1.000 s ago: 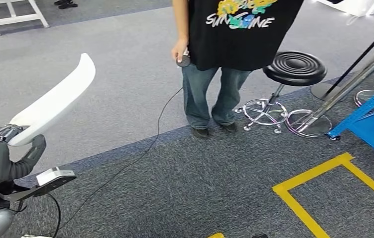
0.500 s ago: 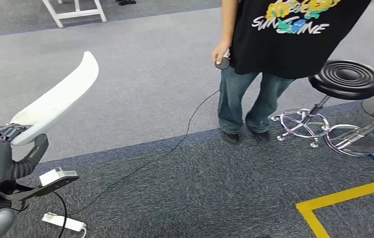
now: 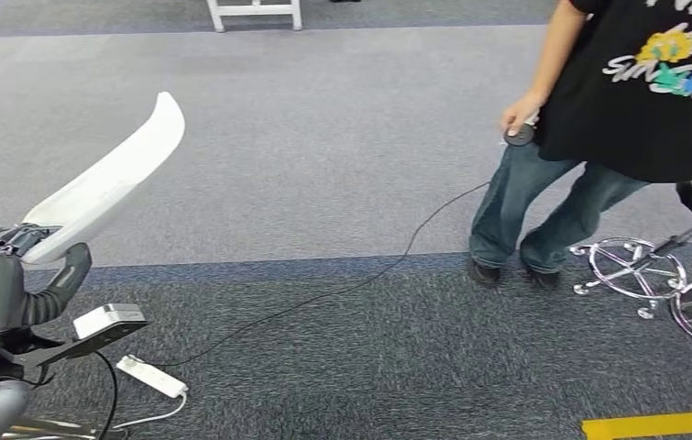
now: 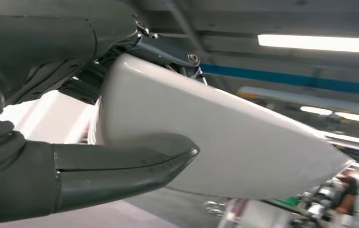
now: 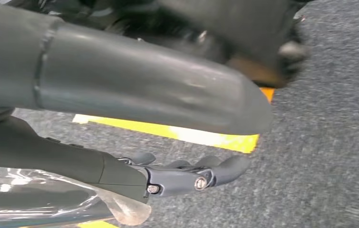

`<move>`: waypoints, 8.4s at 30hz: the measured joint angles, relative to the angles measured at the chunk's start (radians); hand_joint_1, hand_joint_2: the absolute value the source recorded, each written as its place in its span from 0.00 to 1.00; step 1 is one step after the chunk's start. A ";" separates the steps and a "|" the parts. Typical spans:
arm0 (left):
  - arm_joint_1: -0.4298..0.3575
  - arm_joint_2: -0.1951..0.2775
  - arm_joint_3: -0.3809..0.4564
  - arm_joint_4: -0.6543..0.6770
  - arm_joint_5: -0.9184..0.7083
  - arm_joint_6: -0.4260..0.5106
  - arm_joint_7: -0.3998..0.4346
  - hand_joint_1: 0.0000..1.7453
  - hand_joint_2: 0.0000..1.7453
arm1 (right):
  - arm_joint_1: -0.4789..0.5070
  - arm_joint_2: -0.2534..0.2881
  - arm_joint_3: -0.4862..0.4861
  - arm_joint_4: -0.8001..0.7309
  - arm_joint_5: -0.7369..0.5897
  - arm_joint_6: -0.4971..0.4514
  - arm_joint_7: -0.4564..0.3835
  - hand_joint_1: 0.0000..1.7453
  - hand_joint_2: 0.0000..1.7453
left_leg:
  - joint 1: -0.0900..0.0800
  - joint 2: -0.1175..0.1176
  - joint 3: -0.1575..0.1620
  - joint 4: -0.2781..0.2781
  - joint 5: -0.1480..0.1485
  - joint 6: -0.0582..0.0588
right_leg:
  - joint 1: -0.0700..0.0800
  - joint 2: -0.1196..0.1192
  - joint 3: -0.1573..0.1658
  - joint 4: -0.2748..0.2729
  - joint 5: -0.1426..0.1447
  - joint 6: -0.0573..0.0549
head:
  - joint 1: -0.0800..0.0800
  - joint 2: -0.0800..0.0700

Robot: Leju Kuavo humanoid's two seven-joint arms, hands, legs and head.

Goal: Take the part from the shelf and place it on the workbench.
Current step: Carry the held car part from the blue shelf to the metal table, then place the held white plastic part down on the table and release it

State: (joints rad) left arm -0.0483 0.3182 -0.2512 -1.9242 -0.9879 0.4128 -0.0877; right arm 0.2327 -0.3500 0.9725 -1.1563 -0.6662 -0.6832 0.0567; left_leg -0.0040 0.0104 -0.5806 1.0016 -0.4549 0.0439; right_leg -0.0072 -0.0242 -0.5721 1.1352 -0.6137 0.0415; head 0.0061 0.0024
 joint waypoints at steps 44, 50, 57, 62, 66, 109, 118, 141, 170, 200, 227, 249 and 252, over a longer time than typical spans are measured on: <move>-0.005 -0.001 -0.003 0.004 -0.003 -0.008 0.001 1.00 1.00 | 0.017 0.000 -0.028 -0.016 0.035 0.014 0.018 0.00 0.00 | 0.005 -0.100 -0.033 0.055 -0.029 -0.045 | -0.014 0.055 0.022 -0.126 0.106 -0.031 | -0.006 0.000; -0.003 -0.002 -0.003 0.005 0.001 -0.007 0.001 1.00 1.00 | 0.022 0.001 -0.029 -0.016 0.037 0.016 0.019 0.00 0.00 | 0.008 -0.018 -0.132 0.280 -0.112 -0.055 | -0.006 -0.027 0.029 -0.129 0.097 -0.046 | -0.013 0.000; -0.005 -0.002 -0.002 0.005 0.004 -0.006 0.001 1.00 1.00 | 0.020 0.001 -0.031 -0.017 0.043 0.019 0.021 0.00 0.00 | -0.016 0.058 -0.005 0.019 -0.019 -0.018 | 0.008 -0.109 0.049 -0.130 0.076 -0.022 | -0.012 0.000; -0.014 -0.005 -0.002 0.004 0.004 -0.015 0.003 1.00 1.00 | 0.019 0.001 -0.036 -0.018 0.049 0.018 0.023 0.00 0.00 | -0.003 -0.006 -0.001 0.005 -0.011 0.000 | -0.001 0.012 -0.048 0.072 -0.028 -0.002 | -0.002 0.000; -0.009 -0.008 -0.004 0.005 0.005 -0.015 0.002 1.00 1.00 | 0.023 0.001 -0.038 -0.018 0.050 0.018 0.023 0.00 0.00 | 0.000 -0.065 0.002 0.008 -0.013 -0.001 | -0.005 0.028 -0.087 0.094 0.021 0.002 | -0.001 0.000; -0.002 -0.009 0.001 0.005 0.005 -0.019 0.002 1.00 1.00 | 0.033 0.004 -0.054 -0.018 0.083 0.029 0.036 0.00 0.00 | 0.011 -0.024 -0.140 0.276 -0.129 -0.067 | -0.013 0.005 0.032 -0.125 0.093 -0.046 | -0.013 0.000; -0.003 -0.008 0.001 0.005 0.006 -0.017 0.004 1.00 1.00 | 0.030 0.004 -0.056 -0.018 0.089 0.033 0.034 0.00 0.00 | -0.004 0.051 -0.015 0.025 -0.015 -0.040 | -0.002 -0.096 0.061 -0.132 0.062 -0.011 | -0.010 0.000; -0.077 -0.011 0.014 0.083 0.010 -0.039 0.025 1.00 1.00 | 0.030 0.008 -0.073 -0.006 0.104 0.078 0.016 0.00 0.00 | -0.004 0.033 0.001 0.011 -0.017 -0.024 | -0.005 -0.068 0.079 -0.163 0.069 -0.005 | 0.005 0.000; -0.307 -0.009 0.023 0.499 -0.209 -0.081 0.163 1.00 1.00 | 0.018 0.025 -0.065 0.038 0.087 0.099 -0.033 0.00 0.00 | -0.002 0.035 0.001 0.011 -0.016 -0.026 | -0.003 -0.066 0.085 -0.161 0.068 -0.007 | 0.005 0.000; -0.569 0.022 -0.056 1.034 -0.576 -0.060 0.335 1.00 1.00 | -0.063 0.039 0.108 0.130 -0.109 0.079 -0.160 0.00 0.00 | -0.002 0.036 0.001 0.011 -0.014 -0.028 | -0.003 -0.065 0.088 -0.158 0.068 -0.006 | 0.005 0.000; -0.620 0.030 -0.150 1.117 -0.572 -0.201 0.409 0.00 0.00 | -0.108 0.039 0.233 0.122 -0.217 0.001 -0.192 0.00 0.00 | -0.002 0.037 0.001 0.012 -0.014 -0.028 | -0.003 -0.064 0.088 -0.158 0.069 -0.006 | 0.005 0.000; -0.487 -0.007 -0.073 0.742 -0.417 -0.036 0.210 0.00 0.00 | -0.125 0.027 0.278 0.112 -0.232 -0.014 -0.209 0.00 0.00 | -0.006 0.037 0.001 0.014 -0.016 -0.026 | -0.007 -0.064 0.088 -0.159 0.070 -0.005 | 0.005 0.000; -0.465 -0.006 -0.072 0.698 -0.407 -0.036 0.201 0.00 0.00 | -0.125 0.027 0.278 0.109 -0.228 -0.014 -0.205 0.00 0.00 | -0.009 0.037 0.000 0.015 -0.018 -0.023 | -0.009 -0.065 0.089 -0.159 0.070 -0.003 | 0.005 0.000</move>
State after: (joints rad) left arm -0.5129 0.3122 -0.3234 -1.2258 -1.3950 0.3768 0.1133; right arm 0.1080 -0.3231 1.2507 -1.0469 -0.8944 -0.6969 -0.1485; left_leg -0.0132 0.0470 -0.5802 1.0166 -0.4728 0.0207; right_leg -0.0166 -0.0893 -0.4835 0.9762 -0.5437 0.0390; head 0.0114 0.0023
